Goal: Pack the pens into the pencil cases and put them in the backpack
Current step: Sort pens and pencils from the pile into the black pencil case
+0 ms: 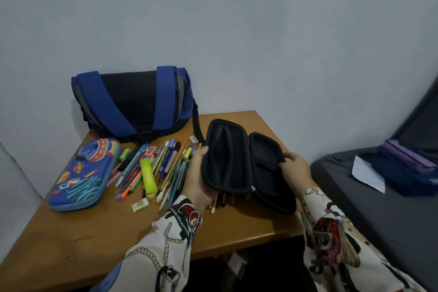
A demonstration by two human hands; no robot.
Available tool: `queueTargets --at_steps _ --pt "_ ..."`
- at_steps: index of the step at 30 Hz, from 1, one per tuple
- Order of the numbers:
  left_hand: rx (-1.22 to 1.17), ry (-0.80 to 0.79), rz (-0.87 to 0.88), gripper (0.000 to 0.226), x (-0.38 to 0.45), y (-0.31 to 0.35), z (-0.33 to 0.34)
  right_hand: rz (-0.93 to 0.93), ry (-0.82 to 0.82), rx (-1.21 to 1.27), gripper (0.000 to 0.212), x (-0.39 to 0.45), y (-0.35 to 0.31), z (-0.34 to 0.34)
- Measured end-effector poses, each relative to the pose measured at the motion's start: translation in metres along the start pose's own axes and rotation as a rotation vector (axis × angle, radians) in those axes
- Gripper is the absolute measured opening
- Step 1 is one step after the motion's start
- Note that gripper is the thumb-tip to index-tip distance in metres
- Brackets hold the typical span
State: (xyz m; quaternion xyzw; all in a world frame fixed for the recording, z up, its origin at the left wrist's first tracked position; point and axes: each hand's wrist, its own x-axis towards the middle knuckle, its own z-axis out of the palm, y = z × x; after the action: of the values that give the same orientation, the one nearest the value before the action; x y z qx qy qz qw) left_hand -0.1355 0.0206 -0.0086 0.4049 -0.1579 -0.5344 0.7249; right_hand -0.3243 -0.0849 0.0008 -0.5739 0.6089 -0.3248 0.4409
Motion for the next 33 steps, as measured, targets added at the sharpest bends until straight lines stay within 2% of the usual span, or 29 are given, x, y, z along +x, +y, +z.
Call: queueTargets --at_steps 2,4,8,11,13,15,17,20,23,26,28,30,32,33 --pt "0.092 -0.019 -0.067 0.033 -0.004 -0.001 0.003 -0.022 0.065 -0.097 0.053 -0.001 0.005 -0.01" --pt "0.158 -0.034 -0.06 0.03 -0.007 -0.003 0.003 -0.032 0.106 -0.151 0.053 -0.003 0.009 -0.016" --pt "0.213 -0.016 -0.054 0.03 -0.004 -0.008 0.001 -0.047 0.102 -0.243 0.051 -0.006 0.015 -0.013" --pt "0.235 -0.024 -0.028 0.029 -0.006 -0.008 0.004 -0.207 0.223 -0.379 0.04 -0.009 0.016 -0.002" --pt "0.26 -0.041 0.008 0.027 -0.005 -0.009 0.004 -0.394 0.23 -0.305 0.026 -0.018 0.009 0.008" --pt "0.308 -0.066 0.036 0.027 -0.003 -0.009 0.005 -0.45 0.075 -0.194 0.017 -0.029 -0.002 0.021" --pt "0.363 -0.086 0.052 0.032 0.001 -0.012 0.005 -0.38 -0.051 -0.115 0.03 -0.037 -0.013 0.035" --pt "0.429 -0.097 0.056 0.044 0.003 -0.013 0.007 -0.302 -0.055 -0.171 0.045 -0.04 -0.021 0.049" --pt "0.471 -0.144 0.065 0.043 0.006 -0.011 0.009 -0.266 -0.093 0.017 0.052 -0.041 -0.023 0.052" --pt "0.528 -0.186 0.062 0.034 0.008 -0.009 0.011 -0.258 -0.18 0.303 0.048 -0.045 -0.026 0.05" --pt "0.54 -0.234 0.073 0.027 0.011 -0.008 0.012 -0.265 -0.238 0.398 0.039 -0.045 -0.027 0.049" --pt "0.518 -0.275 0.079 0.031 0.011 -0.007 0.014 -0.232 -0.239 0.459 0.03 -0.044 -0.028 0.047" --pt "0.57 -0.223 0.135 0.032 0.008 -0.006 0.016 -0.167 -0.211 0.512 0.024 -0.041 -0.028 0.044" --pt "0.685 -0.153 0.203 0.031 0.007 -0.005 0.016 -0.145 -0.193 0.527 0.022 -0.038 -0.026 0.043"
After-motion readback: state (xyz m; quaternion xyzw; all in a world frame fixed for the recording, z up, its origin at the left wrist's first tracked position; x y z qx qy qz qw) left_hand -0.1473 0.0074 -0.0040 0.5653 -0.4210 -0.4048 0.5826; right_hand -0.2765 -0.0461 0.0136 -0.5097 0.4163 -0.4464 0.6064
